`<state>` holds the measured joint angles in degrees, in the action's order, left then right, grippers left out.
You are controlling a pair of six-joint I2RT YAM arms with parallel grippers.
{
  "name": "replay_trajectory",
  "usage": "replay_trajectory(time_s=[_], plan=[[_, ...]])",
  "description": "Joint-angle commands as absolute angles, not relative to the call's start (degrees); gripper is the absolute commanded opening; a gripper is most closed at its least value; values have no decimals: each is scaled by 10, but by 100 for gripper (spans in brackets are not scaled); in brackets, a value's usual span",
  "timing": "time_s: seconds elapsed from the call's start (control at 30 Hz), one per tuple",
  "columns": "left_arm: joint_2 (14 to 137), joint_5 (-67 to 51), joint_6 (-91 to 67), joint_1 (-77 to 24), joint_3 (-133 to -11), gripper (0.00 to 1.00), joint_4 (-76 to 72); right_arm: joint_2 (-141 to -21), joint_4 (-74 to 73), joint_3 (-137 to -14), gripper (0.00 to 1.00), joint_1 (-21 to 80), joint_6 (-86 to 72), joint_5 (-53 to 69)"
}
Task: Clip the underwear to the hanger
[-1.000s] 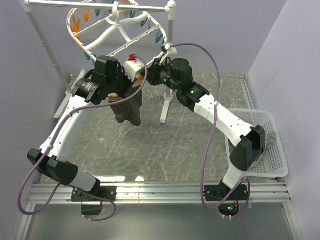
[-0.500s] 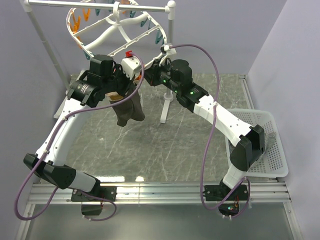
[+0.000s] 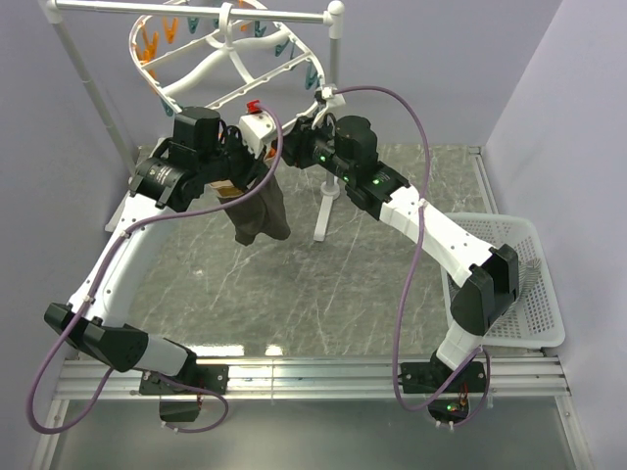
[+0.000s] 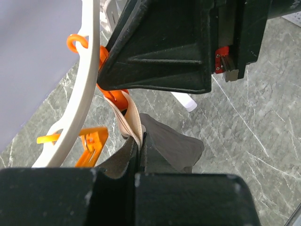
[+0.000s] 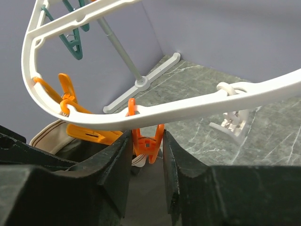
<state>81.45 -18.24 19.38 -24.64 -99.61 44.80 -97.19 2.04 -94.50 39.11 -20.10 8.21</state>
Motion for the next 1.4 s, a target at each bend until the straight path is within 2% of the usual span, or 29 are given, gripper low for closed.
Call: replay_trajectory(time_s=[0.0, 0.37, 0.77, 0.83, 0.87, 0.97, 1.0, 1.13, 1.2, 1.33, 1.37], plan=[[780, -208, 200, -246, -1006, 0, 409, -967, 11, -963, 37, 379, -202, 74], [800, -204, 210, -246, -1018, 0, 407, -950, 14, -959, 46, 367, -223, 88], [802, -181, 221, -245, -1002, 1, 403, -926, -11, -967, 66, 363, -226, 121], [802, -181, 221, -244, -994, 5, 402, -918, -16, -965, 72, 363, -224, 138], [801, -183, 220, -244, -991, 13, 399, -916, -18, -961, 75, 362, -222, 144], [798, -196, 218, -245, -980, 22, 392, -908, -30, -951, 84, 362, -216, 163], [799, -199, 214, -245, -980, 23, 391, -905, -34, -948, 92, 361, -216, 166], [810, -208, 207, -245, -988, 26, 400, -895, -51, -929, 96, 357, -217, 178], [816, -213, 200, -244, -988, 31, 398, -885, -55, -916, 96, 354, -212, 181], [817, -229, 194, -245, -981, 59, 396, -867, -70, -900, 98, 337, -209, 198], [811, -240, 192, -244, -978, 62, 393, -858, -71, -896, 98, 334, -209, 210]])
